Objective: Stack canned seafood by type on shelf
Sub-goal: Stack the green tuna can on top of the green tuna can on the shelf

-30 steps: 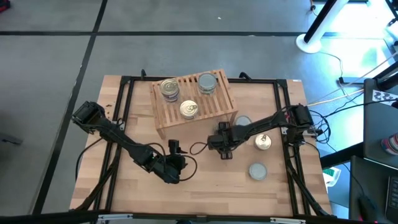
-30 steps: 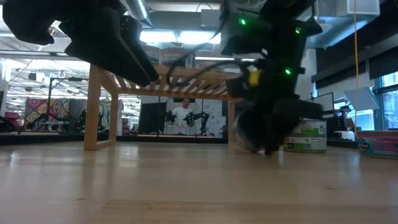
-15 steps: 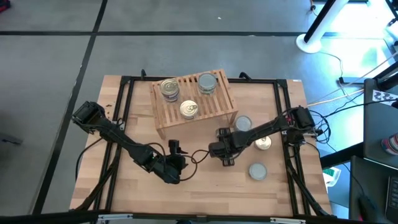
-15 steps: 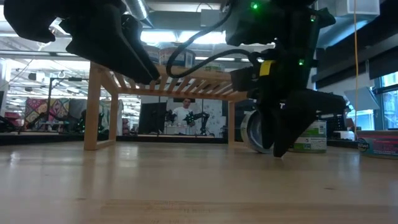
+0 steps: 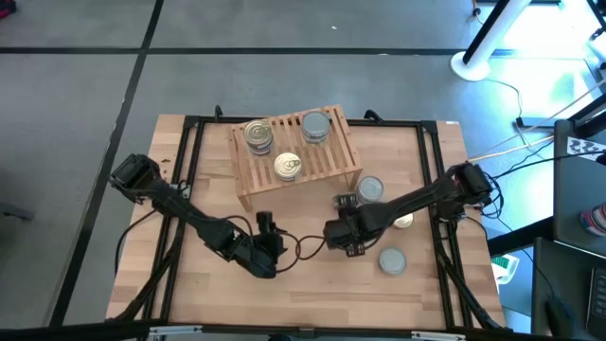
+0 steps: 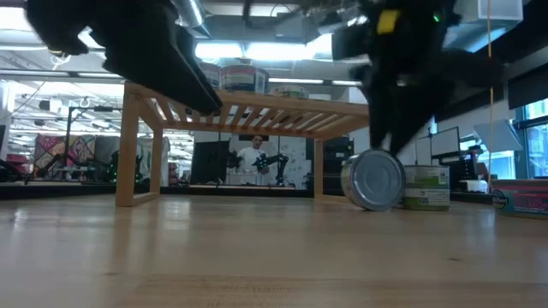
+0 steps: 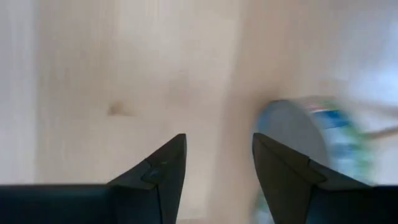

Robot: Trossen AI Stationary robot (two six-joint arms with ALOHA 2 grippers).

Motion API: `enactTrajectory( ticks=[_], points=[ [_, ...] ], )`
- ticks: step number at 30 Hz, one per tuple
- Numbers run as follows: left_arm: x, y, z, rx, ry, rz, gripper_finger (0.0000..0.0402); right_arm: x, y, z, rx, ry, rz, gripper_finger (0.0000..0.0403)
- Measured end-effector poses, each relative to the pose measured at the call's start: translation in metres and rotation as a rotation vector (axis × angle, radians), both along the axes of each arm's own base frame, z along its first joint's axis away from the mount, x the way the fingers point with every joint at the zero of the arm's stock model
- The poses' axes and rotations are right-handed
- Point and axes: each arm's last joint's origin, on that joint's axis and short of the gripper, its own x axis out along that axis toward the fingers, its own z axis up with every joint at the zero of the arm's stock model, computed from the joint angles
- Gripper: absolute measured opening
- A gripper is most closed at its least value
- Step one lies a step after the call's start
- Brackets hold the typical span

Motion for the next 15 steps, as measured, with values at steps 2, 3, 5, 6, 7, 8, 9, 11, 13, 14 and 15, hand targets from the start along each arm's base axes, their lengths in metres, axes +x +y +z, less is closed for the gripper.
enactTrajectory(
  ticks=[2,3,5,6,7,8,9,11,13,14,15],
  points=[
    [0.002,0.004,0.0,-0.026,-0.011,0.038,0.0237,0.002,-0.002,0.01,-0.062,-0.022,-0.009,0.0186],
    [0.004,0.007,0.0,-0.042,-0.02,0.061,0.0237,0.002,-0.003,0.014,-0.092,-0.03,-0.014,0.0186],
    [0.007,0.012,0.001,-0.073,-0.045,0.101,0.0237,0.005,-0.007,0.02,-0.148,-0.049,-0.023,0.0186],
    [0.01,0.014,0.001,-0.086,-0.064,0.113,0.0237,0.005,-0.009,0.021,-0.173,-0.046,-0.016,0.0186],
    [0.013,0.015,0.002,-0.096,-0.083,0.119,0.0237,0.005,-0.012,0.021,-0.189,-0.038,-0.007,0.0186],
    [0.016,0.017,0.001,-0.099,-0.094,0.123,0.0237,0.006,-0.014,0.021,-0.197,-0.029,0.004,0.0186],
    [0.019,0.018,0.0,-0.101,-0.103,0.12,0.0237,0.006,-0.018,0.021,-0.198,-0.018,0.011,0.0186],
    [0.024,0.021,-0.002,-0.103,-0.107,0.105,0.0237,0.007,-0.026,0.021,-0.186,0.01,0.005,0.0186],
    [0.028,0.023,-0.004,-0.106,-0.108,0.092,0.0237,0.009,-0.037,0.02,-0.164,0.023,-0.017,0.0186],
    [0.03,0.024,-0.005,-0.111,-0.113,0.086,0.0237,0.01,-0.042,0.02,-0.149,0.03,-0.031,0.0186],
    [0.031,0.025,-0.006,-0.109,-0.11,0.08,0.0237,0.011,-0.047,0.019,-0.135,0.033,-0.046,0.0186]
  ],
)
